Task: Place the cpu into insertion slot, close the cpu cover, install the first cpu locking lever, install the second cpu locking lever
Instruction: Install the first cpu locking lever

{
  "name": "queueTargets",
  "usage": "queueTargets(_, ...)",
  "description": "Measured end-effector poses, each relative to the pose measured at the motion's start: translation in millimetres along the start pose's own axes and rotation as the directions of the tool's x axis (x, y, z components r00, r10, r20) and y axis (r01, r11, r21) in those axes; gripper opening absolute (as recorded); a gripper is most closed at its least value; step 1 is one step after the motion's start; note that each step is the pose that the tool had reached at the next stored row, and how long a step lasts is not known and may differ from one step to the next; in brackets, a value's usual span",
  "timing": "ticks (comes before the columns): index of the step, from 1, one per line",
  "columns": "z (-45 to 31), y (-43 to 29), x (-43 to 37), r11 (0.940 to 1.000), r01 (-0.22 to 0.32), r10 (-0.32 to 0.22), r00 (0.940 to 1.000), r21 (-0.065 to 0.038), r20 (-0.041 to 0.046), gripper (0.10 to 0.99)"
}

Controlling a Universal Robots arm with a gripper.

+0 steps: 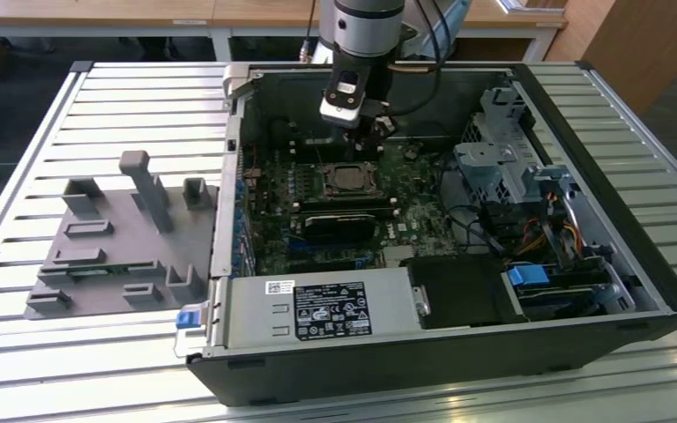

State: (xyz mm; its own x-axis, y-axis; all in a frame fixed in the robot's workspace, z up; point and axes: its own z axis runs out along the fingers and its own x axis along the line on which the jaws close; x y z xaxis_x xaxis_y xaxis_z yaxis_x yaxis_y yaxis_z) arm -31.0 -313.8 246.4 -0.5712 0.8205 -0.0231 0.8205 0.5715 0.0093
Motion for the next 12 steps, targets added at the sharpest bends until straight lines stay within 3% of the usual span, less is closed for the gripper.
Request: queueTargets(12,0.0,0.0,0.0,0.9977,0.068,-0.068,0.9977,-0.002,-0.0005,0.118)
